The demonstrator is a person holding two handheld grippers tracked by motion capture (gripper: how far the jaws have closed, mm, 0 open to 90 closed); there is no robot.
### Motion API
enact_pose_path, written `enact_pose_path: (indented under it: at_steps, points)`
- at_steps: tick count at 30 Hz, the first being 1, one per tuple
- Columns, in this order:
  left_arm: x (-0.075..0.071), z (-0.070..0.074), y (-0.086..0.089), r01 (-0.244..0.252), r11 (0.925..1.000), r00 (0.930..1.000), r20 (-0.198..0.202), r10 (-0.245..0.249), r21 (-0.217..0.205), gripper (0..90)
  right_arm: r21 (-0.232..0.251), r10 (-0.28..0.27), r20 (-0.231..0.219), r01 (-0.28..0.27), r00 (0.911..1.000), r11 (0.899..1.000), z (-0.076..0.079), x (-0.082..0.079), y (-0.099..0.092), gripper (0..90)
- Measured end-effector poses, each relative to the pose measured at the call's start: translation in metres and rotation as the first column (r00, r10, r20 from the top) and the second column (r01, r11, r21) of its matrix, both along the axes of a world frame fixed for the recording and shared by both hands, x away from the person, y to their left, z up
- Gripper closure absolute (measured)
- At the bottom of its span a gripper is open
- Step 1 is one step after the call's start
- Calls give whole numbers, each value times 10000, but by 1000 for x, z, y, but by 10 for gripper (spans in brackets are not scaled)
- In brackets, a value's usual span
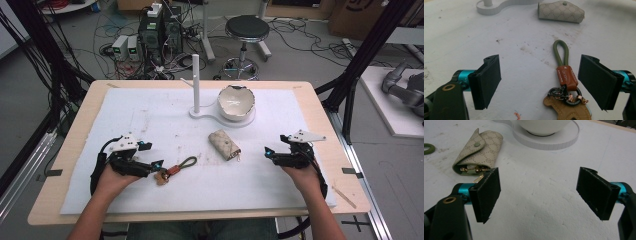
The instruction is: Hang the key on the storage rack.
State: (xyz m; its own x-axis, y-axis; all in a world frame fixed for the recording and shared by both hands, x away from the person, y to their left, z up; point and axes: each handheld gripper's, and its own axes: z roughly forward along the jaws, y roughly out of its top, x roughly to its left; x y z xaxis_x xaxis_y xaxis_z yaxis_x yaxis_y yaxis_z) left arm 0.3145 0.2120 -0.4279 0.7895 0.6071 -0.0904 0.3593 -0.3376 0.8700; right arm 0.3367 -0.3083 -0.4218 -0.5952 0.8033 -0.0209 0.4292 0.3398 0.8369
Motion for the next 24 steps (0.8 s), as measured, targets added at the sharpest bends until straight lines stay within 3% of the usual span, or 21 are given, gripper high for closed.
enact_pose_path:
  at_steps: [7, 11, 14, 18, 23, 24]
  points:
    - [-1, -1, -8, 159, 9998, 9998, -110, -158, 109, 186, -49, 42, -12, -42, 10000, 10000, 0, 0, 1, 198]
    - [-1, -4, -18, 459, 9979, 9988, -203, -450, 448, 186, -36, 51, -52, -51, 10000, 10000, -1, 0, 1, 198]
    - [-2, -8, -31, 781, 9925, 9965, -362, -750, 944, 186, -96, 71, -128, -72, 9999, 9999, -1, 0, 2, 198]
    - [-2, -12, -40, 903, 9898, 9951, -505, -851, 1102, 186, -160, 114, -145, -117, 9998, 9998, -1, 0, 3, 198]
    - [0, -23, -54, 1199, 9756, 9896, -1003, -1027, 1839, 208, -278, 232, -174, -236, 9996, 9993, -2, 0, 4, 198]
    - [0, -23, -54, 1199, 9756, 9896, -1003, -1027, 1839, 228, -275, 240, -185, -245, 9995, 9993, -2, 0, 4, 198]
